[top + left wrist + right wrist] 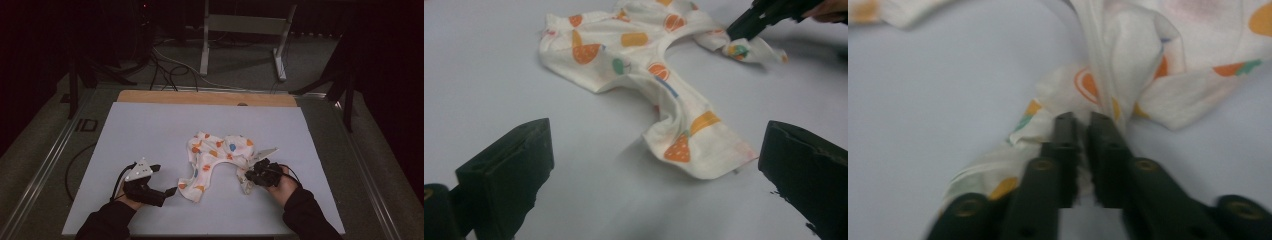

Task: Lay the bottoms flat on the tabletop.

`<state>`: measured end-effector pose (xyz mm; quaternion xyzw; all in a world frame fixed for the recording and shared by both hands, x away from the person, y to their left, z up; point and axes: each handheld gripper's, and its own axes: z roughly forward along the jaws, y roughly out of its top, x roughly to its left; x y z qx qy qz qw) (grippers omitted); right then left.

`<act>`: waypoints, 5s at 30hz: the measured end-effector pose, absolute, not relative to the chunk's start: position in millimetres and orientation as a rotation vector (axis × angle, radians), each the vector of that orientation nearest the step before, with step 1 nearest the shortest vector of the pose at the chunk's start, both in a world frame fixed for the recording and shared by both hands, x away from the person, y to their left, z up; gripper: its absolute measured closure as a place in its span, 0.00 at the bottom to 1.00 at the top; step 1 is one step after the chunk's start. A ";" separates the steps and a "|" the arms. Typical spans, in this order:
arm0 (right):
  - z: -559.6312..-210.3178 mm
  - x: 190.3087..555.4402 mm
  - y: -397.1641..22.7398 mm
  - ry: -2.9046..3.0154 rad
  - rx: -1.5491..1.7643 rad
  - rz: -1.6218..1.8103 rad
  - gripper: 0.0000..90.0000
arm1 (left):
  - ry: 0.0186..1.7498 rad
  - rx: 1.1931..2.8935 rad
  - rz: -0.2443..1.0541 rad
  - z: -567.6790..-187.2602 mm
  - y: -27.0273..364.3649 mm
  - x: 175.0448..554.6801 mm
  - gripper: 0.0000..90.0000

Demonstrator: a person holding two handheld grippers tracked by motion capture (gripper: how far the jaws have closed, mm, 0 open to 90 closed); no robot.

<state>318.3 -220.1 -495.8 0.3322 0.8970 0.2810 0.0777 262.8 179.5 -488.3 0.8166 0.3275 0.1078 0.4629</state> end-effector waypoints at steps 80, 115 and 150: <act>-456.0 296.3 -249.2 2.337 1.005 1.236 0.20 | 0.405 2.378 0.194 -494.0 101.0 211.2 0.59; -454.4 295.7 -251.2 2.337 1.004 1.237 0.20 | 0.640 2.294 0.152 -505.0 116.5 234.4 0.92; -454.6 295.9 -251.3 2.345 1.010 1.233 0.20 | 0.392 2.399 0.216 -511.3 90.5 218.1 0.91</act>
